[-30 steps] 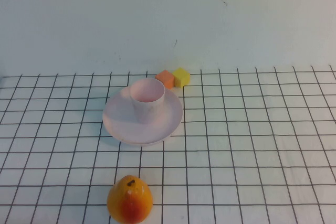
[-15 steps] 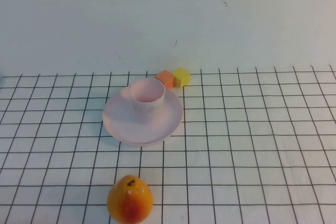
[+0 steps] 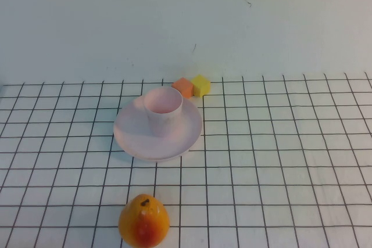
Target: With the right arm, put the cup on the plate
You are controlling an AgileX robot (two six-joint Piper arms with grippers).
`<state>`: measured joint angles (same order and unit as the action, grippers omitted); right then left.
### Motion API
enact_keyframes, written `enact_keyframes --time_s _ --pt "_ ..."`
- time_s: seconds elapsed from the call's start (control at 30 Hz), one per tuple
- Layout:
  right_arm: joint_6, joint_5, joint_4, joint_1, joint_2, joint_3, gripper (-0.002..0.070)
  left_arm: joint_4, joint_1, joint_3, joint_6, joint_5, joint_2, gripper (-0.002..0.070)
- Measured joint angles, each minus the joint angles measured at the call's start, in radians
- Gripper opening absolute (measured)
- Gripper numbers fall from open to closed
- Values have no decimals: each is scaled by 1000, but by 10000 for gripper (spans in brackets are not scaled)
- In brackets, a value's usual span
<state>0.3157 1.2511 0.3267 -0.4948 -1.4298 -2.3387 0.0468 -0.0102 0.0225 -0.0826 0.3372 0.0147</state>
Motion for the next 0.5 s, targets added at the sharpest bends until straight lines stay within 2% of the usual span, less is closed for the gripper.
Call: enact_keyframes --time_s 0.3,0.5 --pt "-12 0 -11 0 189 191 1 0 0 0 0 0 0 -3" --pt "-325 -68 -10 63 427 518 1 0 0 0 0 0 0 -3"
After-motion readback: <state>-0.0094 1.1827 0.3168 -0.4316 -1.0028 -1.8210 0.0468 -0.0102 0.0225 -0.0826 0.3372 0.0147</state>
